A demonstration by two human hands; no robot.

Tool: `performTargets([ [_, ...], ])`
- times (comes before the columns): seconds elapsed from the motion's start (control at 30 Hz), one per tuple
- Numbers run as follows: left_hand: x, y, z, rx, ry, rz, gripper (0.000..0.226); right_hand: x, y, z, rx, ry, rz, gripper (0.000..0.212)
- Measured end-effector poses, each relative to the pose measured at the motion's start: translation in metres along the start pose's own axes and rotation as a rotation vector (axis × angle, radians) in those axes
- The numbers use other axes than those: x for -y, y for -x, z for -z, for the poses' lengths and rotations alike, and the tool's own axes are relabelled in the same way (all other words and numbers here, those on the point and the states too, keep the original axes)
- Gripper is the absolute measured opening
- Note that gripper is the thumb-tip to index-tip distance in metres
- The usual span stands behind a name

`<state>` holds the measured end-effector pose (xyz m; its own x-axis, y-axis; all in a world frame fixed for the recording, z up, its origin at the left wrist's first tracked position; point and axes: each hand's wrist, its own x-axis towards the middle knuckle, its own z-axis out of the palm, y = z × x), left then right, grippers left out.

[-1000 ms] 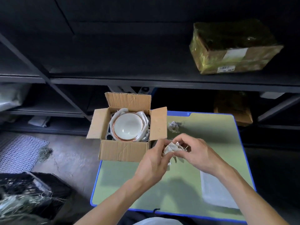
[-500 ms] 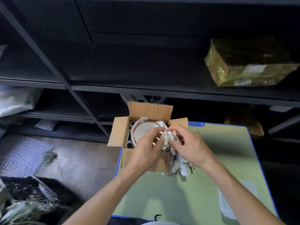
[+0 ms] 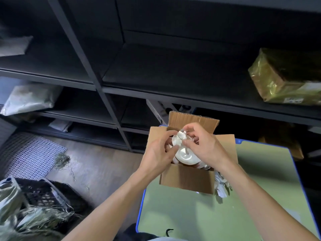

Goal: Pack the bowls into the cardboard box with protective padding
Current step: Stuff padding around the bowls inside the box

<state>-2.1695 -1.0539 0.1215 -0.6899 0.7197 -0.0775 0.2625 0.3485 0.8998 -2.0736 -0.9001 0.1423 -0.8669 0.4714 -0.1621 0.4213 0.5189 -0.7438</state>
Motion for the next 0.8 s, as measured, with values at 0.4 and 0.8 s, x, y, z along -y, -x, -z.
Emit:
performTargets([
  [0.4, 0.022, -0.021, 0.015, -0.080, -0.157, 0.085, 0.017, 0.001, -0.050, -0.030, 0.024, 0.213, 0.191, 0.025],
  [0.8, 0.034, -0.039, -0.001, -0.177, -0.332, 0.050, 0.011, -0.010, -0.067, -0.018, 0.153, 0.443, 0.297, 0.028],
])
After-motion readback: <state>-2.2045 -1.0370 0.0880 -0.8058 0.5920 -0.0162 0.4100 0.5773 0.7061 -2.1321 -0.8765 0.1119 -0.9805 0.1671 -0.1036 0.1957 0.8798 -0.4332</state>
